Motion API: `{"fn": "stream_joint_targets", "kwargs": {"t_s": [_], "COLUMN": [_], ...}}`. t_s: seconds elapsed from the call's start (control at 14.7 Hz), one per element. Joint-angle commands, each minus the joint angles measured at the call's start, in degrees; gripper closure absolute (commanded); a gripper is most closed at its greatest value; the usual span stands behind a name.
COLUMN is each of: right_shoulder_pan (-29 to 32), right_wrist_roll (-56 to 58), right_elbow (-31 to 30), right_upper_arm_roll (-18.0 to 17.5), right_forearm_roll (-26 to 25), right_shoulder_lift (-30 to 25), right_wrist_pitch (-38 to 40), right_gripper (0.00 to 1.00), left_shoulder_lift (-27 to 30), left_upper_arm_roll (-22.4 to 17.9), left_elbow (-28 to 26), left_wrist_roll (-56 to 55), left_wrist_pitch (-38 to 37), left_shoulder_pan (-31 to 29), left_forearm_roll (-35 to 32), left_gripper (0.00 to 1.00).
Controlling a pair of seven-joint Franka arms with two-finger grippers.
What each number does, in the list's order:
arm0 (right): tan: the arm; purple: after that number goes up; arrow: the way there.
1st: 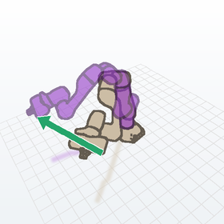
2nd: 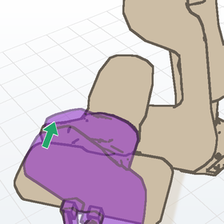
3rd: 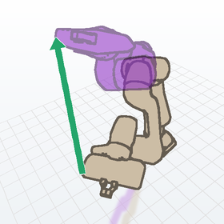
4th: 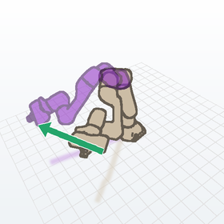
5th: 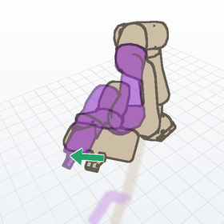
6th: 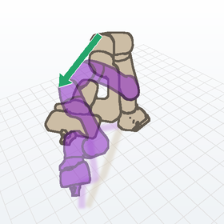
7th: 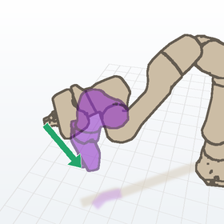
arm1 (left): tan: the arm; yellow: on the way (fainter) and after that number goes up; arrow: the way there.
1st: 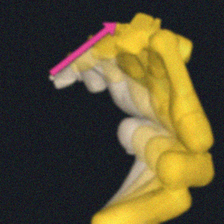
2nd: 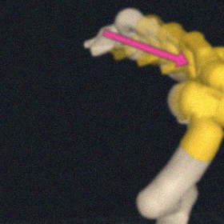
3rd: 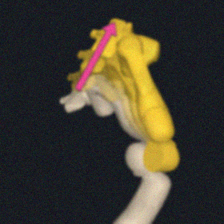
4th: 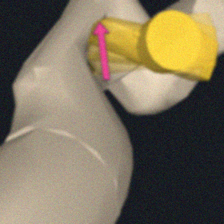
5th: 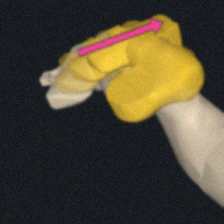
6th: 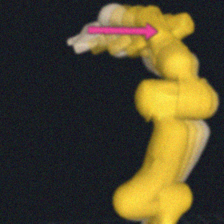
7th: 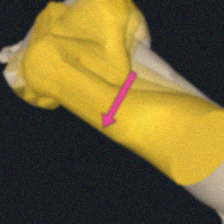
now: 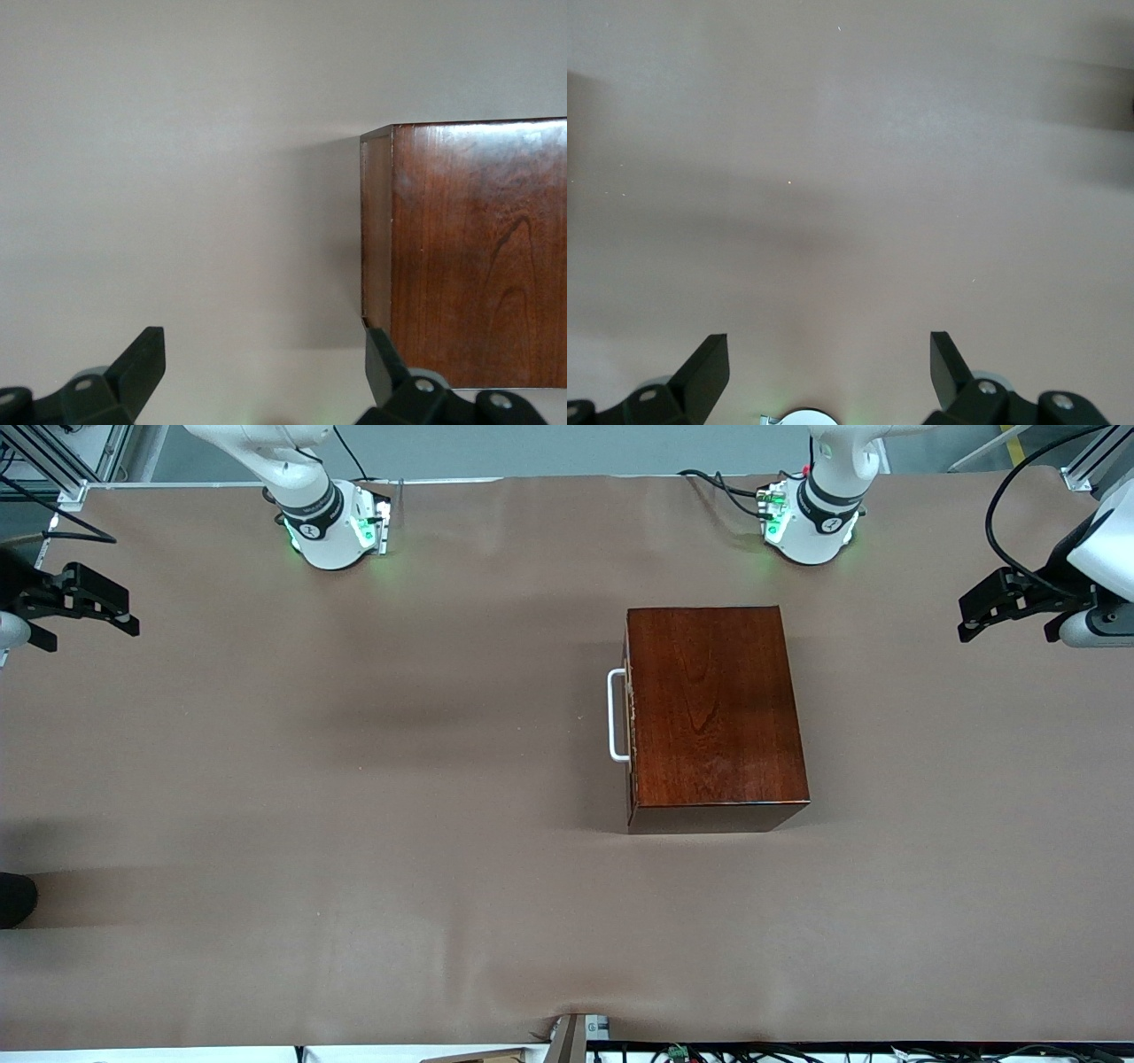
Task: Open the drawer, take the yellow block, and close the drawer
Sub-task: 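Move the left gripper to the white drawer handle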
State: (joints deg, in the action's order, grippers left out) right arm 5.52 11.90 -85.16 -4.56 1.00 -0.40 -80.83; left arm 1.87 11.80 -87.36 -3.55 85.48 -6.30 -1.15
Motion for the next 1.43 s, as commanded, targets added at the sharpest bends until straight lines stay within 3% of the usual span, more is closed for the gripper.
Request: {"fn": "stream_joint_targets", "kwargs": {"t_s": [0.0, 0.68, 1.09, 1.36], "right_shoulder_pan": [1.3, 1.4, 1.3, 1.3], "right_wrist_roll": [0.7, 0.7, 0.7, 0.7], "right_elbow": [-0.3, -0.3, -0.3, -0.3], "right_upper_arm_roll": [-0.9, -0.8, -0.9, -0.9], "right_forearm_roll": [-0.3, -0.3, -0.3, -0.3], "right_shoulder_lift": [-0.6, -0.6, -0.5, -0.5], "right_wrist_pitch": [0.4, 0.4, 0.3, 0.3], "right_gripper": [0.0, 0.0, 0.0, 0.0], "left_shoulder_lift": [-0.1, -1.7, -5.0, -11.2], "left_upper_arm_roll": [0.2, 1.5, 8.1, 12.7], "left_elbow": [0.7, 2.2, 2.6, 7.3], "left_wrist_roll": [1.5, -2.9, -7.6, -16.1], "left_wrist_pitch": [-0.8, -1.5, -1.0, -0.4], "left_shoulder_pan": [-1.1, 0.2, 2.4, 4.6], "left_forearm_roll": [1.5, 2.1, 2.4, 2.2], "left_gripper": [0.0, 0.0, 0.0, 0.0]}}
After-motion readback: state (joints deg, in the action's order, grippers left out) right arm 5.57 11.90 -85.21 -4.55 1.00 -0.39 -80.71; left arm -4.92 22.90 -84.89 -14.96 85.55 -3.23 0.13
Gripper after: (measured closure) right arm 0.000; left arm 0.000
